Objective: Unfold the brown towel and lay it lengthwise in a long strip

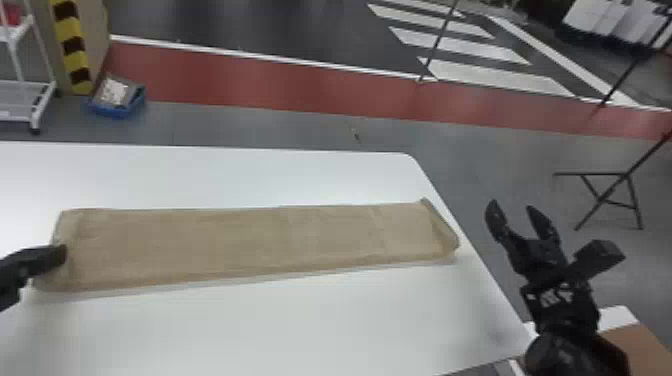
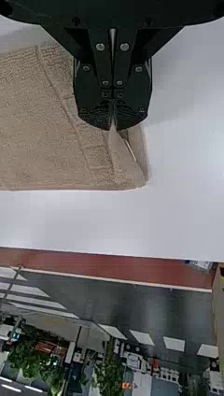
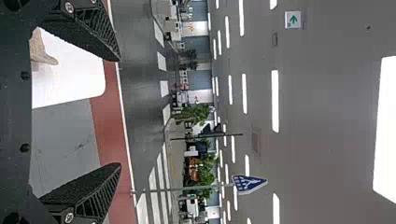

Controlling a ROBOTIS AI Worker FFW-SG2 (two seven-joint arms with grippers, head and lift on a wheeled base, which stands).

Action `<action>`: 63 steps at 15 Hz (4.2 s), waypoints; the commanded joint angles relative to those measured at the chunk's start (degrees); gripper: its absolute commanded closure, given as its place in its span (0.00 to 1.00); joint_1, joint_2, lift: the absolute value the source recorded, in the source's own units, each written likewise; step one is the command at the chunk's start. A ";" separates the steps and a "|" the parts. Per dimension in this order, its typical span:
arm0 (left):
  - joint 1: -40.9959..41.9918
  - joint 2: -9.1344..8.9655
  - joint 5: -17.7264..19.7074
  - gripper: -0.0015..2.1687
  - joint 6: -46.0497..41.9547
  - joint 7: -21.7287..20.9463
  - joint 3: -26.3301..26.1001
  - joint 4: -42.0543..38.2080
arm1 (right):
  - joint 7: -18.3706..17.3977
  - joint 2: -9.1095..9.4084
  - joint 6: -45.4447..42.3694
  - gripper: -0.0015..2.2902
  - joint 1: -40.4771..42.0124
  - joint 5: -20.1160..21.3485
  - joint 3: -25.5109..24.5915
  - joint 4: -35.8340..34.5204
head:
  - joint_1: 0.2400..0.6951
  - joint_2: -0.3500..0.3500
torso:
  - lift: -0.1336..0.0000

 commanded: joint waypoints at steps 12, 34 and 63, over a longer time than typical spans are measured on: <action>5.51 2.71 1.88 0.55 -0.17 -0.17 9.31 -3.16 | 0.20 0.84 1.41 0.04 2.49 -1.52 0.21 -4.10 | 1.00 0.11 | 0.08; 25.81 -3.09 -20.53 0.02 -44.29 20.83 -12.84 -23.82 | -10.61 18.60 33.40 0.04 34.83 18.35 14.10 -69.14 | 1.00 0.34 | 0.08; 31.88 -3.00 -22.90 0.02 -42.88 26.20 -11.08 -25.66 | -15.62 23.43 25.84 0.04 49.16 14.30 11.29 -77.14 | 1.00 0.29 | 0.08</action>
